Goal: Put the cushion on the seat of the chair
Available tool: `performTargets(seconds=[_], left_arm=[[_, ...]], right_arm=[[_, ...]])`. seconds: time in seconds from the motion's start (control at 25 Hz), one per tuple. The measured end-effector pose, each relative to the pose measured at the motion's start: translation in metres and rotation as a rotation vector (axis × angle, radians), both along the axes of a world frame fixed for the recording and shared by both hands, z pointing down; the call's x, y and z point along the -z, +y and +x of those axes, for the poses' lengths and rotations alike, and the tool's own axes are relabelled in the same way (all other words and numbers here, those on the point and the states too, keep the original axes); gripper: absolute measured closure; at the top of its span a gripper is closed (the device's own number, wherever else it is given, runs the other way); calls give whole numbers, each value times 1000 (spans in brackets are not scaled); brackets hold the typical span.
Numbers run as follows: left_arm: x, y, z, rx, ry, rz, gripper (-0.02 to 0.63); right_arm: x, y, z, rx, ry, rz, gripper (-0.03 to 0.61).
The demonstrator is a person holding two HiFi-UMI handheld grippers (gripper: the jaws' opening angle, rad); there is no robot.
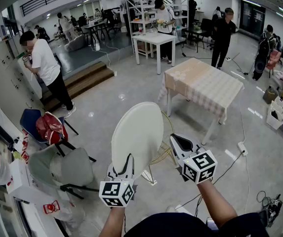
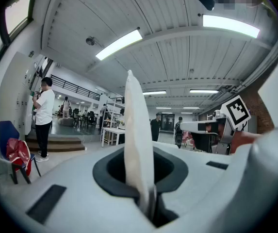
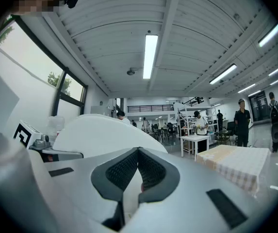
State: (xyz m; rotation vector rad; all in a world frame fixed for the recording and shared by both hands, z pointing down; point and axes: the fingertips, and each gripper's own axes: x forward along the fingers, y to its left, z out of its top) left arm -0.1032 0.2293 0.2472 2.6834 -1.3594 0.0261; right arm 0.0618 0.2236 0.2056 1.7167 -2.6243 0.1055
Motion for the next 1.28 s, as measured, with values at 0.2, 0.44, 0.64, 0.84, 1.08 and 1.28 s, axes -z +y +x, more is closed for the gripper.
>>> performTargets(seconds=[0.2, 0.44, 0.64, 0.84, 1.08, 1.28], left_arm=[[4, 0, -3, -1, 0, 7, 562], [5, 1, 2, -2, 2, 10, 562], [6, 1, 7, -3, 5, 12, 561], [6, 0, 17, 0, 7, 12, 561], [9, -3, 40, 0, 7, 23, 562], [11, -4, 58, 1, 7, 32, 561]], right_arm=[[1, -1, -5, 1, -7, 2, 560], [0, 0, 0, 4, -28, -1, 558], [-2, -1, 6, 1, -32, -9, 558], [-2, -1, 17, 0, -38, -8, 558], [0, -2, 39, 6, -40, 3, 558], [0, -5, 54, 19, -47, 11, 558]])
